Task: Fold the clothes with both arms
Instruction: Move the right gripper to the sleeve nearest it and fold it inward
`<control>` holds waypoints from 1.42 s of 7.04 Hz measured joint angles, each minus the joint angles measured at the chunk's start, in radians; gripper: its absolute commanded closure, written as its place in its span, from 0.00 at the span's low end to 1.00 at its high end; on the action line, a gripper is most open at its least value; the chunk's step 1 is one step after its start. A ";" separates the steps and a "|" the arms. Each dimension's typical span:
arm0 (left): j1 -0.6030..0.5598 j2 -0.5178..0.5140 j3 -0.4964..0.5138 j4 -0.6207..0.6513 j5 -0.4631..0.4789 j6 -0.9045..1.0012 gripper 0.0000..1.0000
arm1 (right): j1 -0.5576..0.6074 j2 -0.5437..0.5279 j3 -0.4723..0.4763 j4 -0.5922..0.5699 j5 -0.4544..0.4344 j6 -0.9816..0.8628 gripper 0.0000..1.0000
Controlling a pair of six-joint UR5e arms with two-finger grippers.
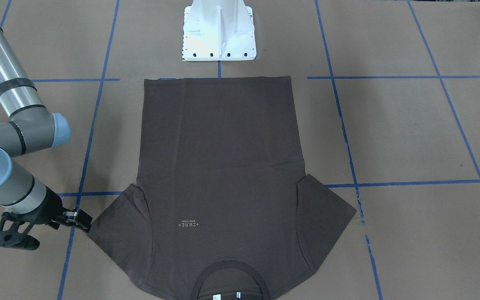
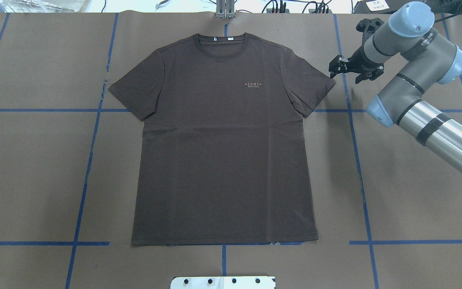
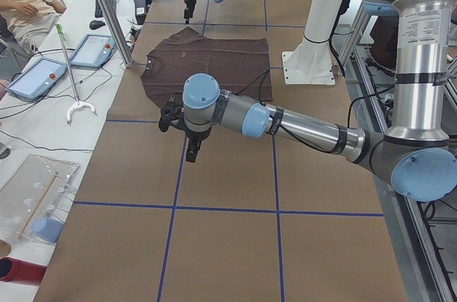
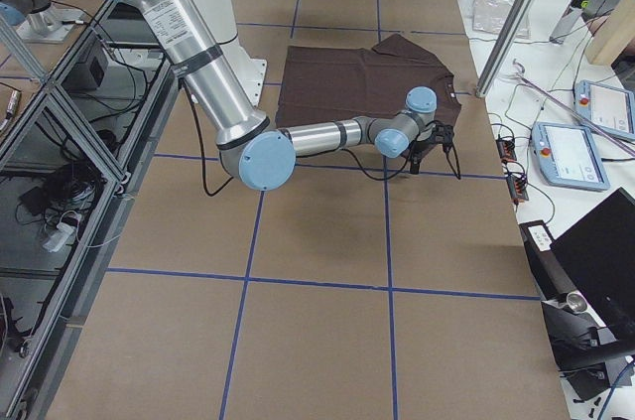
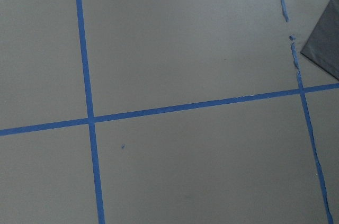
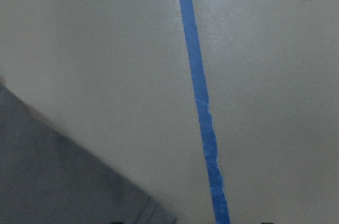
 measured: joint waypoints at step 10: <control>0.000 0.016 0.000 -0.002 0.000 0.010 0.00 | -0.034 0.059 -0.057 0.001 -0.017 0.010 1.00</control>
